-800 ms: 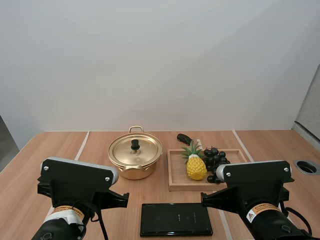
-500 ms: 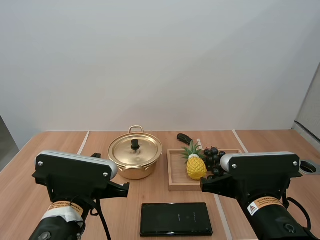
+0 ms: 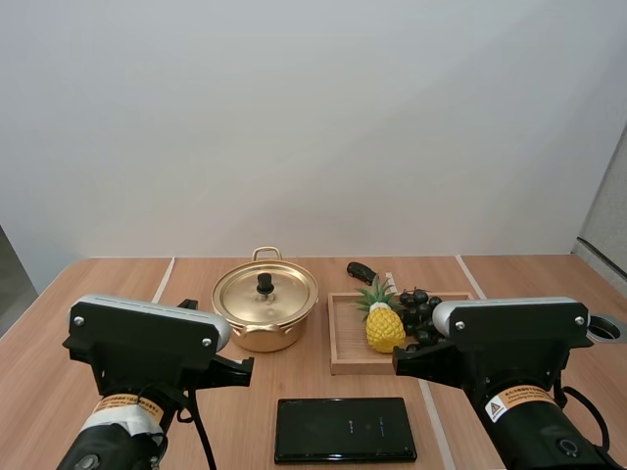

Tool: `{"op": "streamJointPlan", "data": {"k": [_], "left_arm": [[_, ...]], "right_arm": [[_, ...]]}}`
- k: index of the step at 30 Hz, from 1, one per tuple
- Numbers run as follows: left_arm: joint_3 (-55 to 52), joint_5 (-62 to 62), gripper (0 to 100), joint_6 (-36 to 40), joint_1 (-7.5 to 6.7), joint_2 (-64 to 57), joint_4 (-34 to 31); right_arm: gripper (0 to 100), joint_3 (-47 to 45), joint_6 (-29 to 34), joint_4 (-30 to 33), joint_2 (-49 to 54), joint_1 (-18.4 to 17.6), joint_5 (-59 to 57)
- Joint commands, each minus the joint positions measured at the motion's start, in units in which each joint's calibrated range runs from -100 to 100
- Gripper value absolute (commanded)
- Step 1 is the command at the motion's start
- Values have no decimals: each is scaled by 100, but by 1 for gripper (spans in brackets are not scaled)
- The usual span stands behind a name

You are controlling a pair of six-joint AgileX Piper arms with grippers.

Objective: Open the pot, put the grape inside, and close it

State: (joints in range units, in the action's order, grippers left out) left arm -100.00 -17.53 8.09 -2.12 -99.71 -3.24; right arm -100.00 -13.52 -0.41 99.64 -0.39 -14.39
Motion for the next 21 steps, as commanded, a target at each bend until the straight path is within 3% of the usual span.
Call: {"op": "streamJointPlan", "data": {"k": [1, 6, 21], "left_arm": [[0, 150, 0, -1, -9, -29, -39], [0, 150, 0, -1, -9, -29, -39], [0, 198, 0, -1, -101, -29, -28]], "right_arm": [[0, 0, 7, -4, 36, 14, 127], [0, 0, 47, -270, 36, 14, 111], [0, 0, 47, 41, 36, 14, 111]]}}
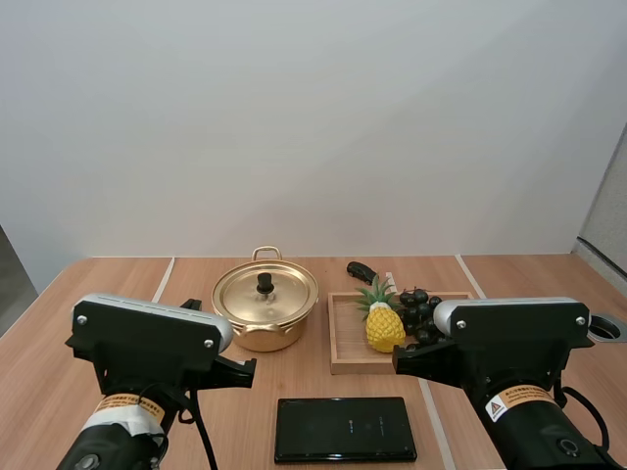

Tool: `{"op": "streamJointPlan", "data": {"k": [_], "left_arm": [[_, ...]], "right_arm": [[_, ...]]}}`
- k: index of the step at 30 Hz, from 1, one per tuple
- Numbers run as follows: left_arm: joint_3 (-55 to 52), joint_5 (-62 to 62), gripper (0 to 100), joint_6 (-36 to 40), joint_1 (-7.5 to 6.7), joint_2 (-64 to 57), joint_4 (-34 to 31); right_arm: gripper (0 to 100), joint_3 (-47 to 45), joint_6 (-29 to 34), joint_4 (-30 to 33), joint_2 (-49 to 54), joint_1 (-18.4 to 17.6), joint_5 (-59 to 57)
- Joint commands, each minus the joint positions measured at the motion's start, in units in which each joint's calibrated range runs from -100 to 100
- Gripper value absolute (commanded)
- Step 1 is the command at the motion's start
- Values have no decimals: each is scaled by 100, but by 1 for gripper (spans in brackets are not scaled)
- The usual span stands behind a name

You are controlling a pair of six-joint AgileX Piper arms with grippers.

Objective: Open the pot, put the grape inside, and close it

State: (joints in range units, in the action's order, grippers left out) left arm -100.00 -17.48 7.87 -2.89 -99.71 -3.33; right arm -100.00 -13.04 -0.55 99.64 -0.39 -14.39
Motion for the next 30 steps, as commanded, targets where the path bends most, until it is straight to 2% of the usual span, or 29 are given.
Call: {"op": "streamJointPlan", "data": {"k": [1, 4, 8, 9, 12, 15, 19, 23, 26, 30], "left_arm": [[0, 193, 0, 21, -24, -29, -19], [0, 233, 0, 21, -24, -29, -61], [0, 1583, 0, 9, -24, -29, -437], [0, 2184, 0, 9, -16, -29, -440], [0, 3959, 0, 19, -16, -29, -440], [0, 4292, 0, -99, -16, -29, -440], [675, 3322, 0, -54, -16, -29, -189], [1742, 2468, 0, -54, -24, -11, 201], [2578, 2050, 0, -54, -24, 218, 264], [3801, 1525, 0, -54, -24, 686, 264]], "right_arm": [[0, 0, 0, 55, 36, 14, 111], [0, 0, -28, 130, 36, 14, 256], [0, 0, -549, 1482, 36, 14, 1691], [0, 0, -610, 1596, 36, 14, 2070], [0, 89, -676, 1673, 36, 14, 3351], [0, 521, -631, 1588, 36, 14, 3506], [0, 1438, -557, 569, 36, 14, 2252], [0, 2604, -558, 531, -179, 14, 800], [0, 3544, -520, 507, -642, 14, -2], [0, 5076, 48, 507, -1467, 14, -1833]]}}
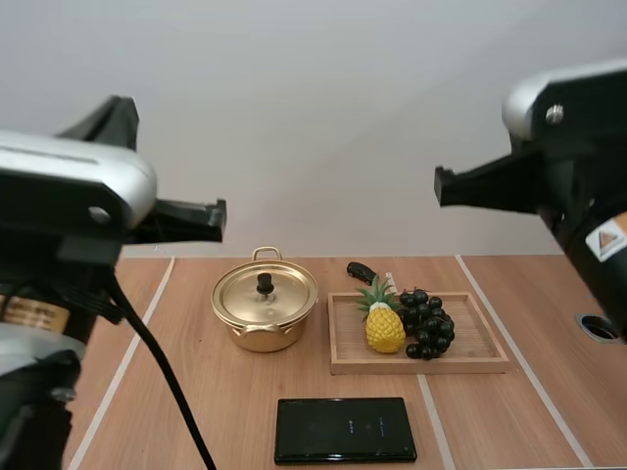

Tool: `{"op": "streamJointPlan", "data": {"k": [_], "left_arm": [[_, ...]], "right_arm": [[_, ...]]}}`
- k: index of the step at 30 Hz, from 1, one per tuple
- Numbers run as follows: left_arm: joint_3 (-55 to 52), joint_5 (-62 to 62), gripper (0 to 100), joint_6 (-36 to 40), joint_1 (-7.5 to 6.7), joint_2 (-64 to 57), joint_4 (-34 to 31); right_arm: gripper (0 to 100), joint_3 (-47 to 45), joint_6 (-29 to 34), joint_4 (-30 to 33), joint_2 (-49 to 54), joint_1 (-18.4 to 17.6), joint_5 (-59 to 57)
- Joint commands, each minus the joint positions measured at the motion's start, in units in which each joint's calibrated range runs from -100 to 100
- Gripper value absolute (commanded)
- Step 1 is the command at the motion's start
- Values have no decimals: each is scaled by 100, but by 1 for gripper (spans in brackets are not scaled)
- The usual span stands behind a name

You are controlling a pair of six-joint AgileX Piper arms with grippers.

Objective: Open the pot, put the grape inside, and close it

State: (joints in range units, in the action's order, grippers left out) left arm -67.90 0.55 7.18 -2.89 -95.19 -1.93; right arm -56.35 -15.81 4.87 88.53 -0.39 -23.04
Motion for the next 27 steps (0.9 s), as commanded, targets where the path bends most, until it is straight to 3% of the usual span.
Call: {"op": "streamJointPlan", "data": {"k": [1, 4, 16, 22, 27], "left_arm": [[919, -447, 0, 14, -24, 387, 124], [1805, -939, 0, 14, -24, 881, 124], [4889, -4001, 0, 475, -16, 3250, 124], [6203, -5852, 0, 586, -16, 4346, 124], [6813, -7386, 0, 586, -16, 5145, 112]], "right_arm": [[0, 1108, 492, -34, -595, 14, -1472], [0, 2176, 796, -8, -1286, 14, -2594], [0, 5719, 807, 142, -3419, 14, -5671], [0, 6707, 797, 142, -4275, 14, -7696], [0, 6772, 797, 131, -4916, 14, -7696]]}}
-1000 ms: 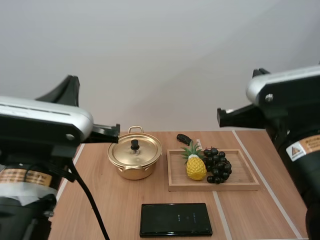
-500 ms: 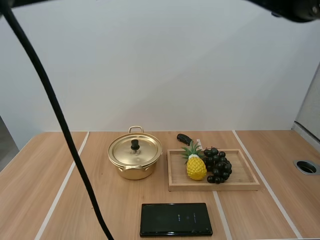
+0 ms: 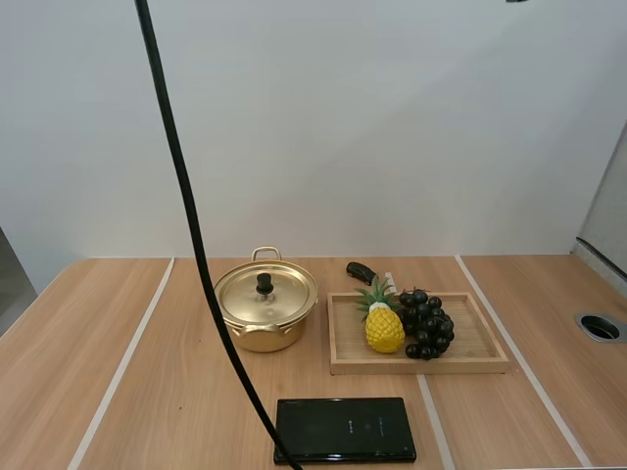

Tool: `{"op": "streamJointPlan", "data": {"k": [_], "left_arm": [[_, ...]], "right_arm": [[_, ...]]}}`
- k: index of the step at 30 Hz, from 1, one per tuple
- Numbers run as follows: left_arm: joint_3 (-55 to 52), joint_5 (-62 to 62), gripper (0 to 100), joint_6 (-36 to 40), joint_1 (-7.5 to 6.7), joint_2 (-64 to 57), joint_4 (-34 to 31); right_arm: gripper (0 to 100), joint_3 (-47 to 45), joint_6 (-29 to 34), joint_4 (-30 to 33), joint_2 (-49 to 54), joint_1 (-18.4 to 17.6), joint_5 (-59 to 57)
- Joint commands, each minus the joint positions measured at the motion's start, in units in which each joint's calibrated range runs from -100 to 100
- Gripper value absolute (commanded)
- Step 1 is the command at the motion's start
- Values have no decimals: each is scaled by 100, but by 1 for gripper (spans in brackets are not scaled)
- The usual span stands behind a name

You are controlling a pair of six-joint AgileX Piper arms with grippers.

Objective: Open the pot, put the grape inside, and close it

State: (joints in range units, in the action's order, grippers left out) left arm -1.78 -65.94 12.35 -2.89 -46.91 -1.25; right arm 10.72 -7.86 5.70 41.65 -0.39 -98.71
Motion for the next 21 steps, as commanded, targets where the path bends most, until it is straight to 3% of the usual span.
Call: {"op": "streamJointPlan", "data": {"k": [1, 8, 21], "left_arm": [[251, -956, 0, 70, -16, 454, 45], [253, -2159, 0, 19, -16, 1341, -4], [253, -2759, 0, -2, -16, 2538, -17]], "right_arm": [[0, 65, 2, 48, -365, 14, -129], [0, 48, -9, 85, -997, 14, -129], [0, 34, 1, 189, -1774, 14, -129]]}}
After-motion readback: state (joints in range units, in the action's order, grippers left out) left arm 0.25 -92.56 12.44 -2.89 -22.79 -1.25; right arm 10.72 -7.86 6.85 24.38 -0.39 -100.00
